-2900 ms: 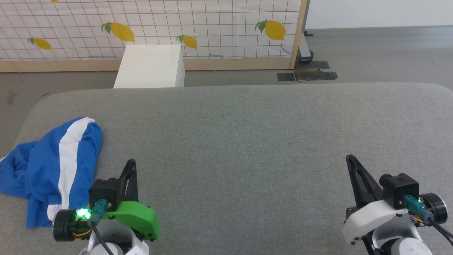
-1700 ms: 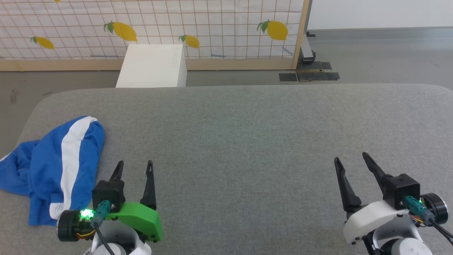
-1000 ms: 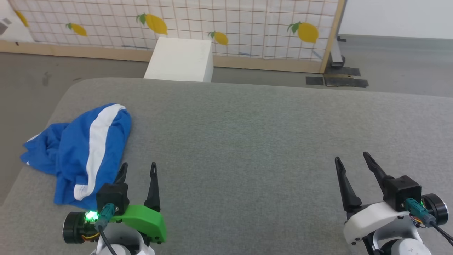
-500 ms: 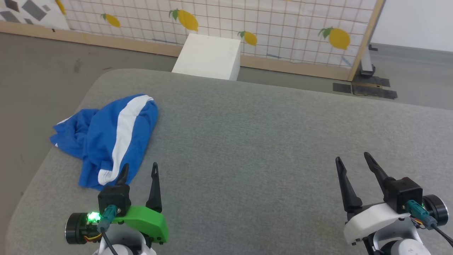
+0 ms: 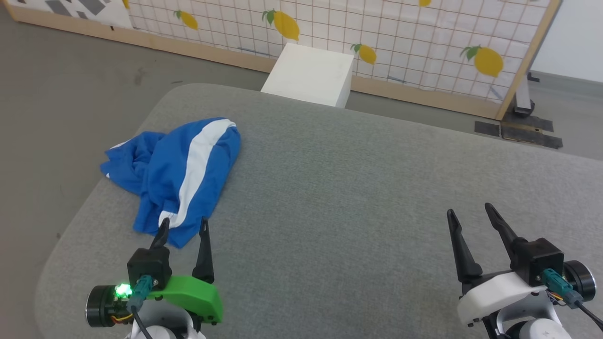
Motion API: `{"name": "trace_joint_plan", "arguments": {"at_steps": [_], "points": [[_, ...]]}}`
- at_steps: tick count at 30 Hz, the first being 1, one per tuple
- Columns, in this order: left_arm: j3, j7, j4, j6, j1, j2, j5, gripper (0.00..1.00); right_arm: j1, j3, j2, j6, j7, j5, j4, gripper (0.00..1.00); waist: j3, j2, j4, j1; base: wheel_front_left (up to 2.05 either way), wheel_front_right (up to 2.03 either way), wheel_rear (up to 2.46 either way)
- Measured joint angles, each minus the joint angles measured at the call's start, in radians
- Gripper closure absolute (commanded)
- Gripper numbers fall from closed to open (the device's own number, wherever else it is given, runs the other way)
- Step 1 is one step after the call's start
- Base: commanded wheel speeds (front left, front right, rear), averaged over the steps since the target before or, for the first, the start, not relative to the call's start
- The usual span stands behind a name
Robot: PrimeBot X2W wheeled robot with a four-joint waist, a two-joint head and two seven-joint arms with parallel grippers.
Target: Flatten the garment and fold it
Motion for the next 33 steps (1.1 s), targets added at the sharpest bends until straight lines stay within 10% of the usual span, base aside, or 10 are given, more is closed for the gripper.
{"name": "trace_joint_plan", "arguments": {"at_steps": [33], "points": [[-0.013,-0.070,0.022,0.051,0.000,0.019,-0.060,0.00,-0.002,0.003,0.000,0.000,-0.058,0.008,0.017,0.00,0.010,0.0000,0.187,0.0000,0.00,0.00,0.00]]}}
